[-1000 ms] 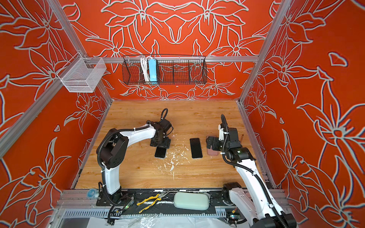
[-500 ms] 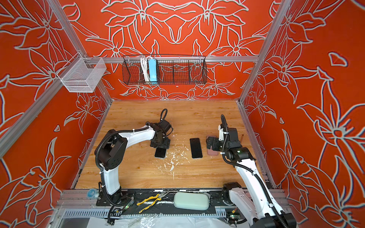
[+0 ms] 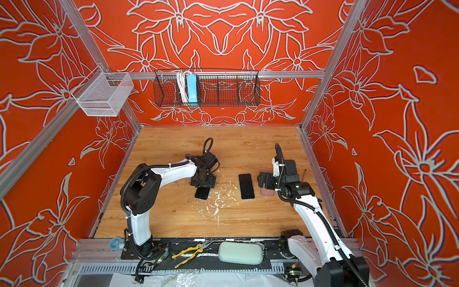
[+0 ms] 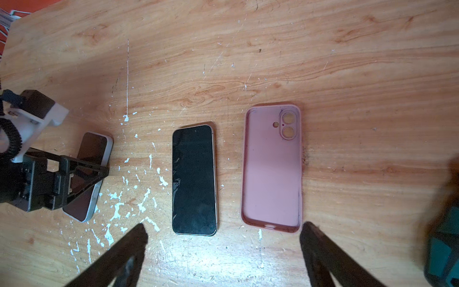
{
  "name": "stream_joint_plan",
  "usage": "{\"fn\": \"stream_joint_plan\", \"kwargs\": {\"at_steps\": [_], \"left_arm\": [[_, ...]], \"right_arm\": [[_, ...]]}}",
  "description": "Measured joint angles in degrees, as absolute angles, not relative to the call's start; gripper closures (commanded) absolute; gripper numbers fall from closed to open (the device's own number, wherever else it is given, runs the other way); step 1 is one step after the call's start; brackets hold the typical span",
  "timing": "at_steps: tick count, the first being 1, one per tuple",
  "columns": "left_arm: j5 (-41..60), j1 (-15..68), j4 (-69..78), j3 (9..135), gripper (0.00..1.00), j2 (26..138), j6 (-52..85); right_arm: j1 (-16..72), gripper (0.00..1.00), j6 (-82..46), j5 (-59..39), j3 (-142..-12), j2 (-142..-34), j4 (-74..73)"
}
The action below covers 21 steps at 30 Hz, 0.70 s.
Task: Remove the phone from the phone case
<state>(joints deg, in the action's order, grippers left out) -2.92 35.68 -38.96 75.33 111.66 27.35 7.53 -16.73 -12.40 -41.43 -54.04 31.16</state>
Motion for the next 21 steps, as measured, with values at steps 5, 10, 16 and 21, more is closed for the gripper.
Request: {"fn": "stream_joint_plan", "kwargs": {"at_steps": [5, 10, 16, 21], "left_arm": [[-2.7, 37.2, -40.5, 77.8, 0.17, 113.4, 27.4], [-2.5, 37.5, -41.3, 79.1, 0.15, 114.3, 26.8], [-2.3, 37.5, -42.2, 80.1, 0.15, 115.0, 25.3], [-2.3, 37.6, -42.1, 80.2, 0.23, 115.2, 24.0]], "right_arm": [[7.5, 0.02, -16.8, -13.2, -41.4, -54.0, 30.9], [7.5, 0.02, -16.8, -13.4, -41.4, -54.0, 30.9], [7.5, 0.02, -16.8, -13.5, -41.4, -54.0, 30.7], [7.5, 0.02, -16.9, -13.6, -41.4, -54.0, 30.5]]}}
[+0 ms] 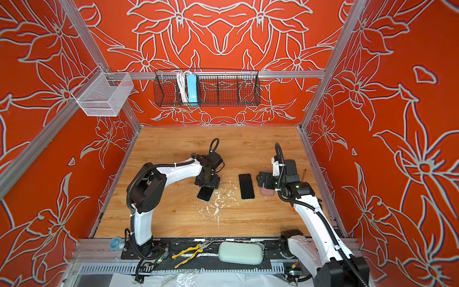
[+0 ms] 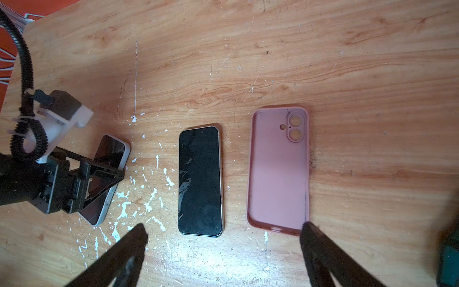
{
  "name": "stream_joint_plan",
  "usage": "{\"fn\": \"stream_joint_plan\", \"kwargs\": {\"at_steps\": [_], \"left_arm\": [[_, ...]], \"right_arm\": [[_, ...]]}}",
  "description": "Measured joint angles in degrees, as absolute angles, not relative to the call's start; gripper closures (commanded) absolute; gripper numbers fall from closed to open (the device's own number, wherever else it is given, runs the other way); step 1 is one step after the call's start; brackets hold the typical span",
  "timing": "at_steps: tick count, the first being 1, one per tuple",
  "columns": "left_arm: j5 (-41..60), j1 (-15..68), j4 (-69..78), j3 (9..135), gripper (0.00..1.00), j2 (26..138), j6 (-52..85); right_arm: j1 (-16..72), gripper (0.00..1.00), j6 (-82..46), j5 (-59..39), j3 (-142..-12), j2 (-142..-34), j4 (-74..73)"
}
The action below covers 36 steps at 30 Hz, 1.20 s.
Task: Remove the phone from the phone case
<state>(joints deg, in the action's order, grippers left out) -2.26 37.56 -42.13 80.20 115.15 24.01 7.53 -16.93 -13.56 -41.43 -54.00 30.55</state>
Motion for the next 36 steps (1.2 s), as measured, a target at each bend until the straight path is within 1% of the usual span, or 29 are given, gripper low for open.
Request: {"fn": "stream_joint_plan", "kwargs": {"at_steps": [1, 3, 4, 5, 7, 10, 13, 19, 28, 36], "left_arm": [[-2.3, 37.5, -42.1, 80.2, 0.26, 115.2, 23.8], [-2.3, 37.5, -42.1, 80.2, 0.37, 115.2, 23.4], [-2.3, 37.5, -42.2, 80.2, 0.41, 115.2, 23.2], [-2.4, 37.5, -42.2, 80.3, 0.42, 115.2, 23.1], [-2.4, 37.5, -42.2, 80.3, 0.43, 115.2, 23.1], [-2.5, 37.5, -42.7, 80.6, 0.50, 115.2, 23.1], [-2.5, 37.5, -43.5, 81.0, 0.52, 115.2, 23.1], [-1.1, 37.5, -46.2, 82.0, 0.59, 115.4, 24.1], [2.0, 37.2, -49.7, 84.8, 0.61, 115.4, 26.2], [2.9, 35.5, -50.0, 87.4, 0.63, 115.3, 28.4]], "right_arm": [[7.5, 0.02, -17.0, -13.6, -41.4, -54.0, 30.5], [7.5, 0.02, -17.0, -13.6, -41.4, -54.0, 30.5], [7.5, 0.02, -17.0, -13.6, -41.4, -54.0, 30.5], [7.5, 0.02, -17.0, -13.6, -41.4, -54.0, 30.6], [7.5, 0.02, -17.0, -13.8, -41.4, -54.0, 30.6], [7.5, 0.02, -17.2, -14.1, -41.5, -54.1, 30.5], [7.5, 0.02, -17.6, -14.5, -41.6, -54.5, 30.3], [7.7, 0.02, -18.9, -16.7, -41.7, -55.8, 28.8], [11.2, 0.02, -22.2, -20.1, -41.3, -58.0, 24.4], [13.2, 0.02, -25.4, -22.0, -37.9, -58.1, 20.7]]}}
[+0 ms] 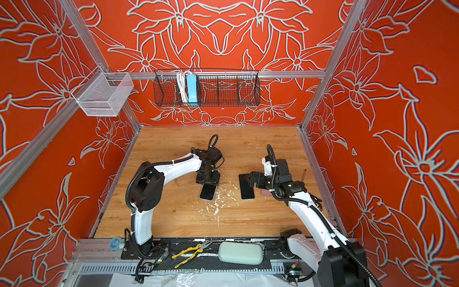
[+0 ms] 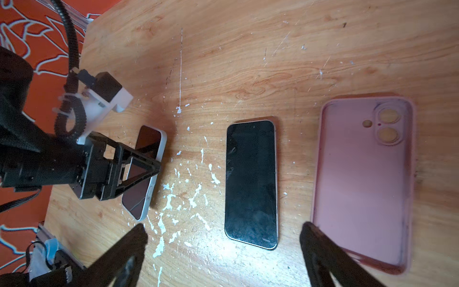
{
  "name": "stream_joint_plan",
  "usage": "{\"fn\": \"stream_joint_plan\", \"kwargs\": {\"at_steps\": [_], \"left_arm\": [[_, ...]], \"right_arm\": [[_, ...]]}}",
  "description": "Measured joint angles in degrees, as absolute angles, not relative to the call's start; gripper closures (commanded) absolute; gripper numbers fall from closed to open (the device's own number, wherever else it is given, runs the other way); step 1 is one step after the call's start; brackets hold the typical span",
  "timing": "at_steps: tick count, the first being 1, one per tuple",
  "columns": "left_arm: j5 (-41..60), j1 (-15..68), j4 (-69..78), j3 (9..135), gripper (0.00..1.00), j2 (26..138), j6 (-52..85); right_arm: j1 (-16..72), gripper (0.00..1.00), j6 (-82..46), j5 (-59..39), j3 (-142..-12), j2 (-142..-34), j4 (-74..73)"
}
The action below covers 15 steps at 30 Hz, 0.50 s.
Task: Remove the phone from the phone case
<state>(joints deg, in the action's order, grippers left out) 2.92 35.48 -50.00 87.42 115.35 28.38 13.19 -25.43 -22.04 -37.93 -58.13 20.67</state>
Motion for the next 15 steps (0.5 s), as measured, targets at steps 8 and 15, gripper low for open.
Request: {"fn": "stream_joint_plan", "kwargs": {"at_steps": [8, 15], "left_arm": [[4.6, 34.1, -49.6, 90.7, 0.64, 115.3, 32.3], [6.8, 34.0, -48.7, 94.0, 0.64, 115.3, 35.0]], "right_arm": [[14.0, 0.04, -28.8, -26.1, -33.8, -59.3, 15.5], [15.4, 0.05, -30.9, -30.9, -30.8, -61.2, 9.2]]}}
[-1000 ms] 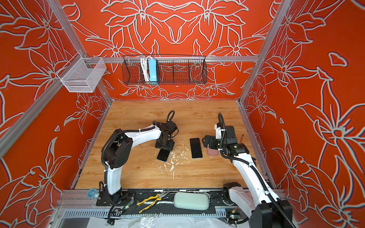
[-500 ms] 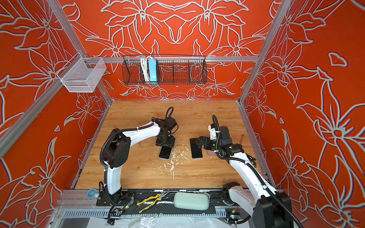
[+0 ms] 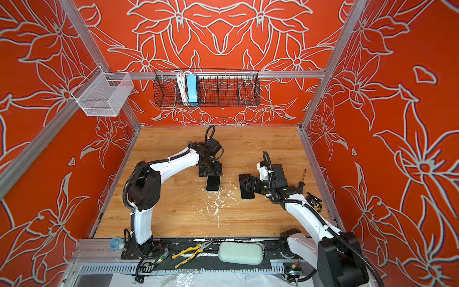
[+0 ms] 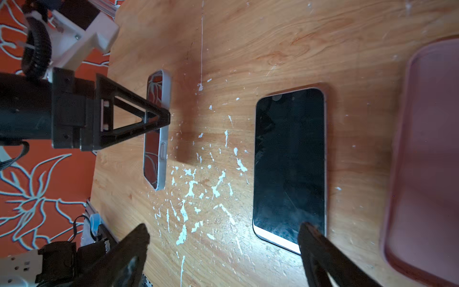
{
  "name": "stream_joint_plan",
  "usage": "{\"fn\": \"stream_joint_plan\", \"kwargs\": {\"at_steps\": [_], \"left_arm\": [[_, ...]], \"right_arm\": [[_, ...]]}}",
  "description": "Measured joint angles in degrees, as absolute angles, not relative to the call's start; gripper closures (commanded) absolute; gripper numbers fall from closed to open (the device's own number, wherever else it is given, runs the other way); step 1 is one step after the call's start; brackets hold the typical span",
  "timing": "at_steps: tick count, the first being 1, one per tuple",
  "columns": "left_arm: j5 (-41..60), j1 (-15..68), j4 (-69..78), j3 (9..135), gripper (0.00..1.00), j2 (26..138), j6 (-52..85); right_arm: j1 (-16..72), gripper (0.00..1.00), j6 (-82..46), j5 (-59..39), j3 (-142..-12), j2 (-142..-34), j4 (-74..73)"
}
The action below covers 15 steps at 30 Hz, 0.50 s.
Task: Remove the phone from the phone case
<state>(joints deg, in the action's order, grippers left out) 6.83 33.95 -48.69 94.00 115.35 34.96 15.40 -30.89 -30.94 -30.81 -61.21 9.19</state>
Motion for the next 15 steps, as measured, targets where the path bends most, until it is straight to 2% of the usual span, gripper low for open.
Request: {"fn": "stream_joint_plan", "kwargs": {"at_steps": [15], "left_arm": [[12.0, 33.4, -47.0, 95.0, 0.64, 113.1, 39.3]], "right_arm": [[23.0, 0.10, -35.0, -36.6, -30.0, -70.8, -5.0]]}}
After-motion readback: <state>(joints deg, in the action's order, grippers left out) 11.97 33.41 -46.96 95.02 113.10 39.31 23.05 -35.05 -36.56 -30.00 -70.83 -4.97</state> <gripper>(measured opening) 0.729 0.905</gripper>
